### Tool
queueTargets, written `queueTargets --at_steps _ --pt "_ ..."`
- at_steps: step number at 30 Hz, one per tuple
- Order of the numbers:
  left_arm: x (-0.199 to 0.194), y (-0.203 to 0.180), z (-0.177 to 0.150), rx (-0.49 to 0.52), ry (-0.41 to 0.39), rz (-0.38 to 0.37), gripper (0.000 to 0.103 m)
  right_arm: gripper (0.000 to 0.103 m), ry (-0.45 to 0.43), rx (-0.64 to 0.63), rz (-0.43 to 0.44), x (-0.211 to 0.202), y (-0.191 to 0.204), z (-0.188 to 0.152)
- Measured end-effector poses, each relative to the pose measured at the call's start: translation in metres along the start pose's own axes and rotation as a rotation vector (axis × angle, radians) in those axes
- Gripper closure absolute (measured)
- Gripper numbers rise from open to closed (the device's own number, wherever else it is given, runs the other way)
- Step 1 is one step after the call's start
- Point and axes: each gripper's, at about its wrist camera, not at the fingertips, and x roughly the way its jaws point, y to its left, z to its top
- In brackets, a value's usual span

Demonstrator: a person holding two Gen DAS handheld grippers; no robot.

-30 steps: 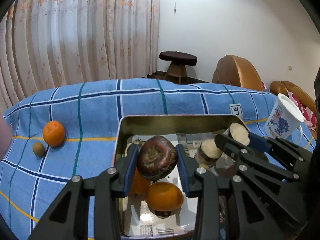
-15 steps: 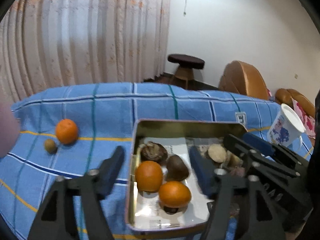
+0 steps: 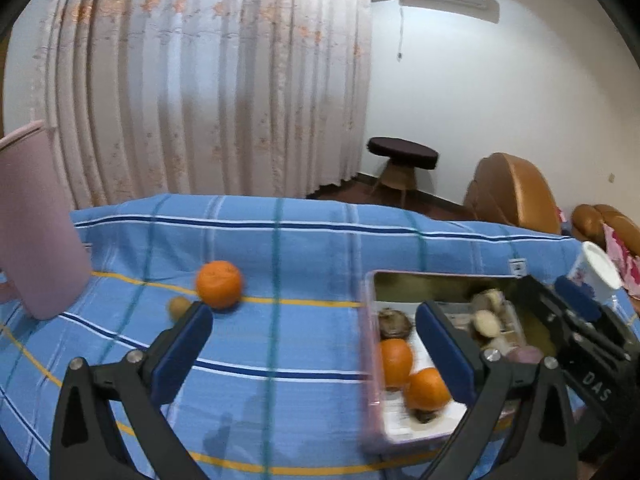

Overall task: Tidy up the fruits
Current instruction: 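Move both tools back and grasp the last orange with the right tool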

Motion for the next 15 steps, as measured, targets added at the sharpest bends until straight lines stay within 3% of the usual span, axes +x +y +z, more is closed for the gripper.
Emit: queueTargets --at_steps 15 --pt "0.015 0.084 -0.003 -0.069 0.032 0.14 0.0 0.028 0.043 -0.029 0.074 0.04 0.102 0.0"
